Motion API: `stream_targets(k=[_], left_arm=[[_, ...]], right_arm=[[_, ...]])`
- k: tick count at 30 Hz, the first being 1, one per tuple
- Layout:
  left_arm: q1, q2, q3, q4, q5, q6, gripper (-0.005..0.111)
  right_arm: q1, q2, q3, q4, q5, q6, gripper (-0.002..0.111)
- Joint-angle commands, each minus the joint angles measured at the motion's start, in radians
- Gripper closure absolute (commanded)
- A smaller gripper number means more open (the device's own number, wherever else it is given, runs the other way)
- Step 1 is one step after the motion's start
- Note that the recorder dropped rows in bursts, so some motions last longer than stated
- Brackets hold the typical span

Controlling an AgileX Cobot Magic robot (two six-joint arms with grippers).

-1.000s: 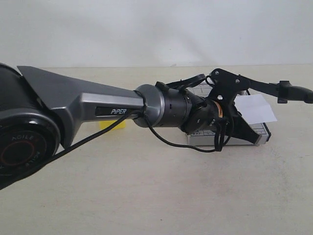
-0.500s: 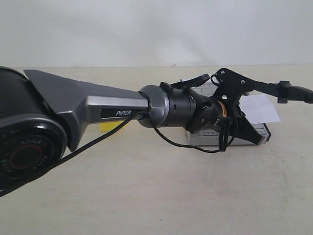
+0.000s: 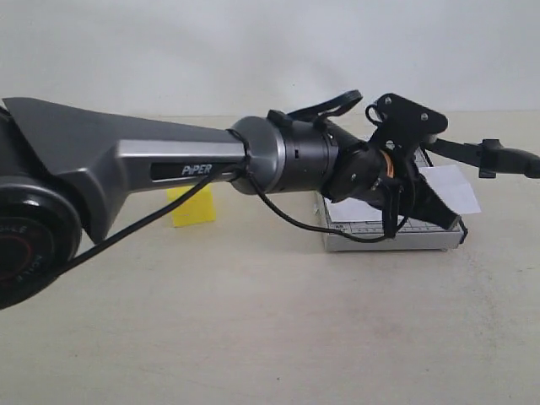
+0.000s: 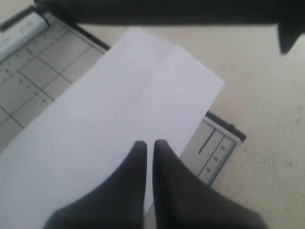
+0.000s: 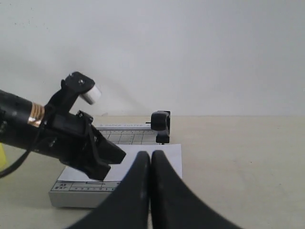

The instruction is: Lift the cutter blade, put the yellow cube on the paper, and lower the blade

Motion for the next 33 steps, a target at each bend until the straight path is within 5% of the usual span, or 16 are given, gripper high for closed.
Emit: stream_targets(k=[1,4,11,18,26,33], left_arm=[[0.007,-0.053,-0.002,0.016,-0.021,0.005,0.102],[0.007,-0.076,-0.002,0.016,0.013,0.005,0.096],[0.037,-0.174,0.018,0.049,0.211,-0.051,0.061],[0.088,-0.387,0.255,0.076,0.202,-0.292,0.045],[0.249,-0.629,0.567,0.087,0.161,-0.510,0.045],[0.391,-0.640,0.592,0.086,0.211,-0.644,0.025]], right_arm=[[0.001,-0.006,-0.001,-0.002,-0.001,0.005,0.108],[0.001,-0.006,-0.001,-0.002,-0.001,0.005,0.108],[0.001,-0.006,-0.001,-0.002,-0.001,0.005,0.108],[0.001,-0.006,-0.001,-0.002,-0.001,0.005,0.108],[0.001,-0.006,-0.001,-0.002,-0.001,0.005,0.108],[0.001,-0.006,-0.001,-0.002,-0.001,0.005,0.108]])
